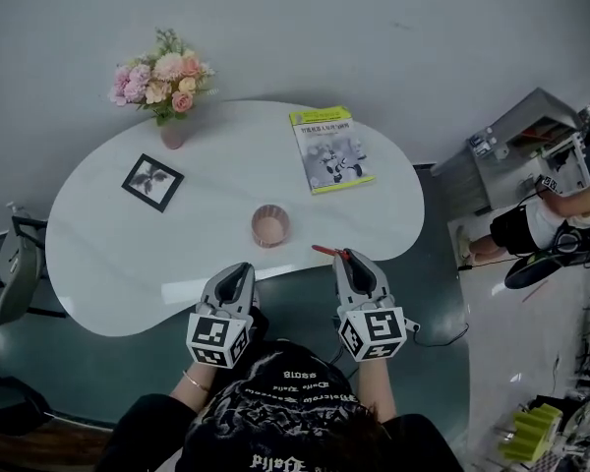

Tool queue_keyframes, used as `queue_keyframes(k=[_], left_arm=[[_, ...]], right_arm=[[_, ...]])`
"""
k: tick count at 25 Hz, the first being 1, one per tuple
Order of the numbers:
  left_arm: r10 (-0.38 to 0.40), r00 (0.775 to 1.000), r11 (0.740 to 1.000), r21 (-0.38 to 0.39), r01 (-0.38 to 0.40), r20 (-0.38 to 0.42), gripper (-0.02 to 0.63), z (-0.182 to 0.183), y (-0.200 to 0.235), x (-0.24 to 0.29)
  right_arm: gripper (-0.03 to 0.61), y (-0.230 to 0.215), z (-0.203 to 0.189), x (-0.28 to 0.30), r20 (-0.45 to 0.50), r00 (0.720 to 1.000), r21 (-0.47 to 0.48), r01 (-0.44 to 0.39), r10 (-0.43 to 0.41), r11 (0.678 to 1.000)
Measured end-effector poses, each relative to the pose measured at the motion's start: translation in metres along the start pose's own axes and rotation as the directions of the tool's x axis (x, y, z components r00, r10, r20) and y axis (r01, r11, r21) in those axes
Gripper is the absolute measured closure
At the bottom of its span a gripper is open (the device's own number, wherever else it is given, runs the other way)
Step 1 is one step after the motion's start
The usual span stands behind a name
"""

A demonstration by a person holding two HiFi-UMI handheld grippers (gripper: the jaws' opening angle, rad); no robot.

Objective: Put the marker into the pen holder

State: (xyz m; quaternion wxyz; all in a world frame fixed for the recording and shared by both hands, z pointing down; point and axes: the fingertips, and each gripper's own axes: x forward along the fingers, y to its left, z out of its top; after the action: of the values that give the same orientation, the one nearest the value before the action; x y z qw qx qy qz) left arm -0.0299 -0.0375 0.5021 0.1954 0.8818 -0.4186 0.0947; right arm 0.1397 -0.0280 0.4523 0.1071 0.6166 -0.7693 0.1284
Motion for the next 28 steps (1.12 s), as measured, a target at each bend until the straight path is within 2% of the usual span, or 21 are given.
queue_keyframes(k=[4, 8, 13, 16, 21, 28], left_arm=[[-0.009, 1.000, 1.000, 0.005, 0.009, -0.002, 0.578, 0.011, 0.023, 0.020], [-0.023, 1.000, 1.000, 0.014, 0.023, -0.003, 0.578, 0.022, 0.041, 0.036], [-0.041, 0.999, 0.998, 0.037, 0.041, -0.005, 0.578, 0.033, 0.060, 0.048], [-0.042, 0.999, 0.999, 0.033, 0.042, -0.001, 0.578, 0.037, 0.066, 0.049], [-0.011, 1.000, 1.000, 0.028, 0.011, 0.003, 0.578, 0.047, 0.077, 0.047], [0.021, 1.000, 1.000, 0.019, -0.021, -0.005, 0.578, 0.046, 0.073, 0.048]], right_arm=[[0.508, -0.003, 0.014, 0.023, 0.018, 1.000, 0.008, 0.001, -0.001, 1.000], [0.508, 0.002, 0.024, 0.042, 0.022, 0.999, 0.044, -0.047, 0.046, 0.998], [0.508, 0.002, 0.043, 0.056, 0.044, 0.998, 0.023, -0.038, 0.037, 0.999], [0.508, 0.010, 0.057, 0.054, 0.059, 0.993, -0.001, -0.101, 0.100, 0.995], [0.508, 0.022, 0.076, 0.057, 0.069, 0.984, -0.057, -0.160, 0.164, 0.985], [0.508, 0.035, 0.088, 0.062, 0.083, 0.951, -0.065, -0.293, 0.298, 0.954]])
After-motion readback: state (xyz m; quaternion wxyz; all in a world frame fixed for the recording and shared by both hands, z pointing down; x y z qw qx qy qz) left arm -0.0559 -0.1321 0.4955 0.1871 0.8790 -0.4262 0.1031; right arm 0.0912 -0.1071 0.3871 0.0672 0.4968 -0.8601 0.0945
